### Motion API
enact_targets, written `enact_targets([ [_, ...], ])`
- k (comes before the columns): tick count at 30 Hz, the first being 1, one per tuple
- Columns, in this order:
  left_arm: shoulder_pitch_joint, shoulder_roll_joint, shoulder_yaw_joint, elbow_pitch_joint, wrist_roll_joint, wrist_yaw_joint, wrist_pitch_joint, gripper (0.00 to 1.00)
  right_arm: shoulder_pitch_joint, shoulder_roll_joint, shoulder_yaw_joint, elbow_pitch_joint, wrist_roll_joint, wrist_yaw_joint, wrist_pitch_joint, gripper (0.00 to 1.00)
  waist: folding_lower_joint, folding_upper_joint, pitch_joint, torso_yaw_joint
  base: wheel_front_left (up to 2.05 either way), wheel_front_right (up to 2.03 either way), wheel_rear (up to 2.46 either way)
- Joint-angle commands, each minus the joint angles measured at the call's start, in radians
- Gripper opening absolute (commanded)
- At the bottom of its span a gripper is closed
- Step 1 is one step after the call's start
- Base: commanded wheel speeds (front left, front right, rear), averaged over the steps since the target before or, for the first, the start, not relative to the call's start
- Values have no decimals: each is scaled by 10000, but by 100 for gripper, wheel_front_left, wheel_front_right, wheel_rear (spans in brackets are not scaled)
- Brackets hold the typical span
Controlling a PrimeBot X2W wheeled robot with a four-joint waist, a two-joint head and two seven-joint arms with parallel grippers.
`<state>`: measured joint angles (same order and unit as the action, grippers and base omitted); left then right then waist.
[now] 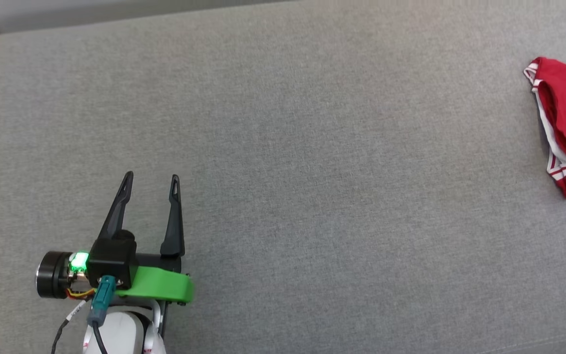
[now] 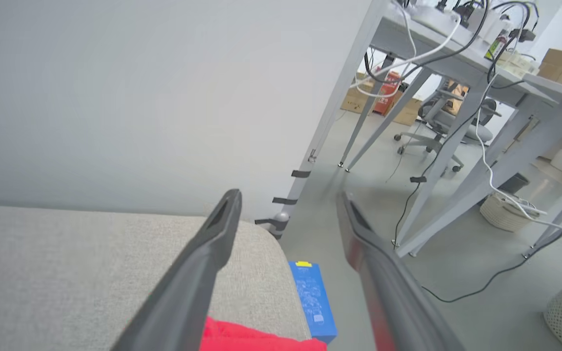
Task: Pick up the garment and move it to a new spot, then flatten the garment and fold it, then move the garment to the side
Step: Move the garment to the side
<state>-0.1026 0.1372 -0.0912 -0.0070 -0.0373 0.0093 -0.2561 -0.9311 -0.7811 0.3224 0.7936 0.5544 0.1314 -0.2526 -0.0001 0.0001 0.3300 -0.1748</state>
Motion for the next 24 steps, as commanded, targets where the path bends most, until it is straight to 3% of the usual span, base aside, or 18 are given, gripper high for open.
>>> enact_targets([
  [1, 112, -59, 35, 21, -96, 77, -57, 100, 302, 292, -500, -682, -300, -7, -82, 100, 1, -1, -566, 338, 0, 0, 0],
  [6, 295, -163, 53, 118, -193, 59, -57, 100, 2044, 1739, -2389, -3453, -1664, -7, -88, 100, 1, -1, -1041, 680, 0, 0, 0],
  [12, 456, -289, 66, 258, -277, 33, -57, 100, 3932, 3467, -3403, -5932, -2656, -7, -90, 100, 1, -1, -1512, 1099, 0, 0, 0],
  [17, 551, -369, 126, 370, -336, 15, -57, 100, 5108, 4430, -3329, -6747, -2948, -7, -90, 100, 1, -1, -1842, 1394, 0, 0, 0],
  [24, 716, -448, 179, 567, -340, -30, -57, 100, 6567, 5658, -3075, -6831, -3303, -7, -90, 100, 1, -1, -2251, 1707, 0, 0, 0],
])
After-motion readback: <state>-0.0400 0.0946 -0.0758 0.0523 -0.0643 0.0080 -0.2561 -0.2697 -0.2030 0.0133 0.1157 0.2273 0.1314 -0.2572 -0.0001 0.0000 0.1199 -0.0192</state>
